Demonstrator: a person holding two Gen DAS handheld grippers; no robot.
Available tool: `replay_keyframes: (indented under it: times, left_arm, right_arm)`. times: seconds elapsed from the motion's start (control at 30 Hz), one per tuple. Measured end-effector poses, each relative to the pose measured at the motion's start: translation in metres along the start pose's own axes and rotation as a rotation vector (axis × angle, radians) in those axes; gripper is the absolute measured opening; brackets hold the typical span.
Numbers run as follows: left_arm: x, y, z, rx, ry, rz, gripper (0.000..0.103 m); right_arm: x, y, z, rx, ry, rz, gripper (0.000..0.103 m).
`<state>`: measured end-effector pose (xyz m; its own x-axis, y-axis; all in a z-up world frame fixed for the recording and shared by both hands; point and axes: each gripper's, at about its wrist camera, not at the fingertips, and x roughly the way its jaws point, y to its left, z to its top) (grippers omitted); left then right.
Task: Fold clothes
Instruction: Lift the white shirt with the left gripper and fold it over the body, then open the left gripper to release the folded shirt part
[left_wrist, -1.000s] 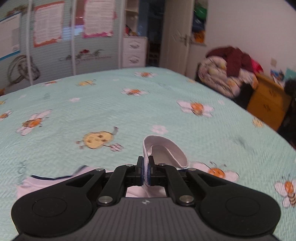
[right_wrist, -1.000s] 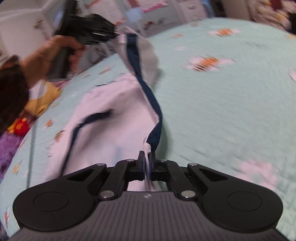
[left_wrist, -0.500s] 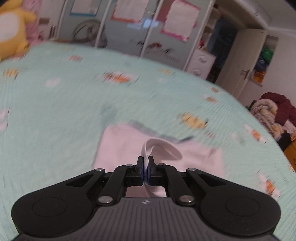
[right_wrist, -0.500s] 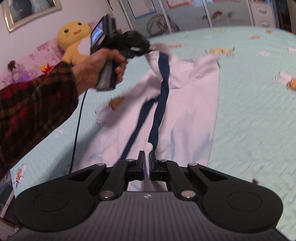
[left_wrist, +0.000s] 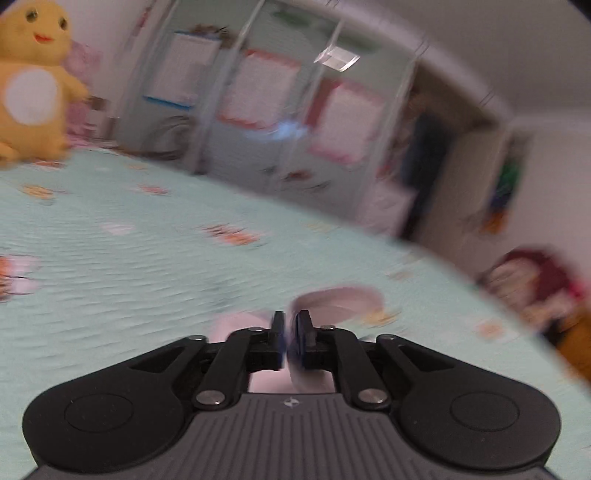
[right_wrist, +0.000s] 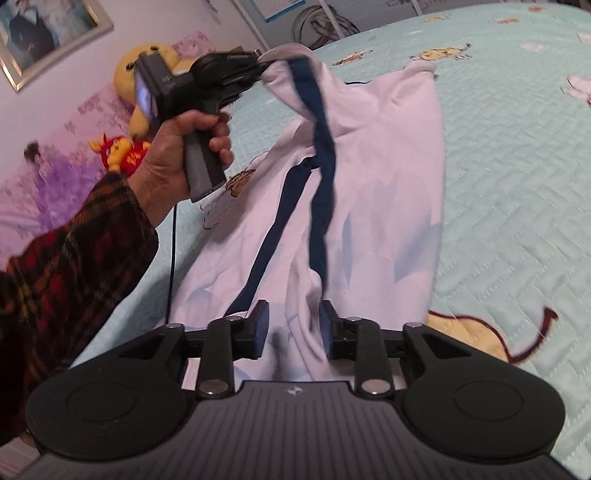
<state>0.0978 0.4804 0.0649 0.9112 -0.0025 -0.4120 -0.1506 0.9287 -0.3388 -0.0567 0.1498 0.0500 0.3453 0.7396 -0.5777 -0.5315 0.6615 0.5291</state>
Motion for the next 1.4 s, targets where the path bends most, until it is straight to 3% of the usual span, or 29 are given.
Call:
replay_keyframes:
  times: [0.03,0.13,0.23,0.33,0.43,0.53,0.6,0.63,0.67,0.7,0.73,0.77,0.8,0.87,0.9,1.07,1.17,1.4]
  left_arm:
    - [0.004,0.001,-0.003,0.006,0.033,0.040,0.034]
    - [0.004,0.002,-0.010,0.008,0.079,0.127,0.041]
    - [-0.008,0.002,-0.015,-0.011,0.077,0.181,0.059]
    - [-0.031,0.000,-0.010,-0.060,0.040,0.204,0.059]
    - [-0.054,-0.003,-0.006,-0.110,0.003,0.226,0.055]
    - [-0.057,-0.042,0.003,0.061,-0.045,0.063,0.055]
    - [-0.039,-0.071,0.010,0.181,-0.014,-0.058,0.055]
    - [-0.029,-0.085,0.013,0.239,0.004,-0.118,0.055]
    - [-0.013,-0.099,0.016,0.297,0.036,-0.156,0.055]
    - [0.005,-0.111,0.018,0.350,0.073,-0.171,0.055]
    - [0.025,-0.121,0.021,0.385,0.106,-0.172,0.055]
    - [0.045,-0.128,0.023,0.402,0.135,-0.173,0.055]
    - [0.065,-0.133,0.026,0.408,0.166,-0.180,0.055]
    - [0.097,-0.140,0.032,0.395,0.199,-0.181,0.031]
    - [0.111,-0.140,0.034,0.380,0.221,-0.191,0.030]
    - [0.161,-0.136,0.035,0.330,0.334,-0.238,0.030]
    - [0.166,-0.138,0.029,0.325,0.351,-0.230,0.035]
    - [0.180,-0.145,0.037,0.349,0.378,-0.239,0.035]
  right_arm:
    - [-0.005,-0.004,0.000,0.019,-0.007,0.014,0.031]
    - [-0.026,-0.019,0.014,0.077,-0.055,0.067,0.032]
    - [-0.048,-0.046,0.044,0.199,-0.167,0.101,0.046]
    - [-0.051,-0.079,0.078,0.357,-0.283,0.092,0.049]
    - [-0.023,-0.122,0.110,0.496,-0.331,0.146,0.050]
    - [0.019,-0.169,0.129,0.600,-0.341,0.198,0.050]
    - [0.042,-0.201,0.119,0.675,-0.364,0.269,0.050]
    - [0.053,-0.216,0.112,0.712,-0.376,0.307,0.033]
    - [0.057,-0.225,0.102,0.701,-0.431,0.375,0.032]
    - [0.055,-0.227,0.099,0.691,-0.455,0.420,0.036]
    - [0.053,-0.227,0.099,0.686,-0.466,0.455,0.054]
    - [0.054,-0.226,0.102,0.650,-0.457,0.473,0.058]
    - [0.057,-0.227,0.104,0.631,-0.446,0.470,0.057]
    - [0.062,-0.228,0.106,0.637,-0.447,0.477,0.055]
    - [0.065,-0.229,0.108,0.635,-0.442,0.486,0.055]
    - [0.073,-0.233,0.119,0.617,-0.416,0.508,0.055]
    - [0.072,-0.235,0.120,0.623,-0.417,0.518,0.055]
    - [0.070,-0.233,0.119,0.618,-0.418,0.514,0.055]
